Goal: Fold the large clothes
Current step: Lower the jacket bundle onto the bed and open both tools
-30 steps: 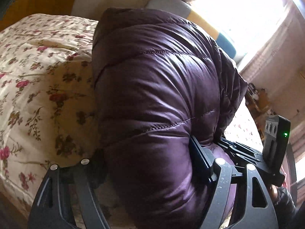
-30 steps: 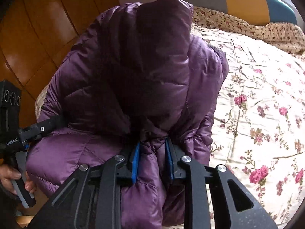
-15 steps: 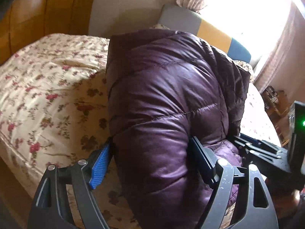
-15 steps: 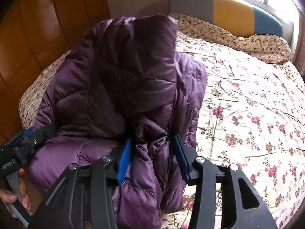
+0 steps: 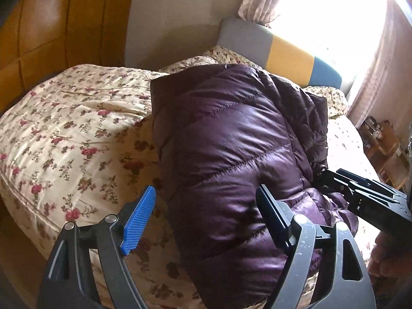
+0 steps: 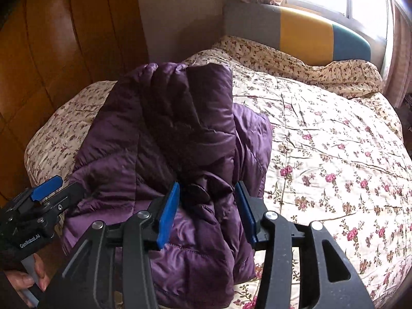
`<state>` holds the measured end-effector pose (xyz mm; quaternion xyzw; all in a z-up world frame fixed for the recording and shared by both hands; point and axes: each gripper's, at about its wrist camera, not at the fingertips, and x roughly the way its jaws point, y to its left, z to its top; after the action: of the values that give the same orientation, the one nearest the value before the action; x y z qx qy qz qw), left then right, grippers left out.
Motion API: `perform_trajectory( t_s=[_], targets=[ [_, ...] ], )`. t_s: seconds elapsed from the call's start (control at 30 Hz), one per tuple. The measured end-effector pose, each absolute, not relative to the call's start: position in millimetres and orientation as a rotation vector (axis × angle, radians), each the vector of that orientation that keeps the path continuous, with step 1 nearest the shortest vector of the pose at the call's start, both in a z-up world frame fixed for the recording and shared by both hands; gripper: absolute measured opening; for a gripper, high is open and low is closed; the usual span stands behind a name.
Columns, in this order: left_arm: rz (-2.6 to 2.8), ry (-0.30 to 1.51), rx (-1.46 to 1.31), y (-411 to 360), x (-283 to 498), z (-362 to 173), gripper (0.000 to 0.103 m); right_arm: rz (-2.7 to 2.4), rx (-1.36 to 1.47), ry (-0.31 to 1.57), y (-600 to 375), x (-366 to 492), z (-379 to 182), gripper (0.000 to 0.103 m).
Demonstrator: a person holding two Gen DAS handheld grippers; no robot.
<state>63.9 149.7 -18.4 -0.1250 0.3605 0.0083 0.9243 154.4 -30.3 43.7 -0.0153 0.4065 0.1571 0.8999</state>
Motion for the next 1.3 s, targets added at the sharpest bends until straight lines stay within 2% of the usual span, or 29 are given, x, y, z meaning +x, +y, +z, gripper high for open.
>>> perform_trajectory(
  t_s=[0.77, 1.3],
  targets=[
    [-0.023, 0.739, -0.178, 143.4, 106.6, -6.8, 0.079, 0.258, -0.014, 0.797, -9.4, 207.9, 67.7, 0.044],
    [-0.077, 0.761, -0.128, 122.7, 128.7, -25.9, 0.079, 0.196, -0.092, 0.917, -3.7, 225.0, -3.3, 0.043]
  ],
)
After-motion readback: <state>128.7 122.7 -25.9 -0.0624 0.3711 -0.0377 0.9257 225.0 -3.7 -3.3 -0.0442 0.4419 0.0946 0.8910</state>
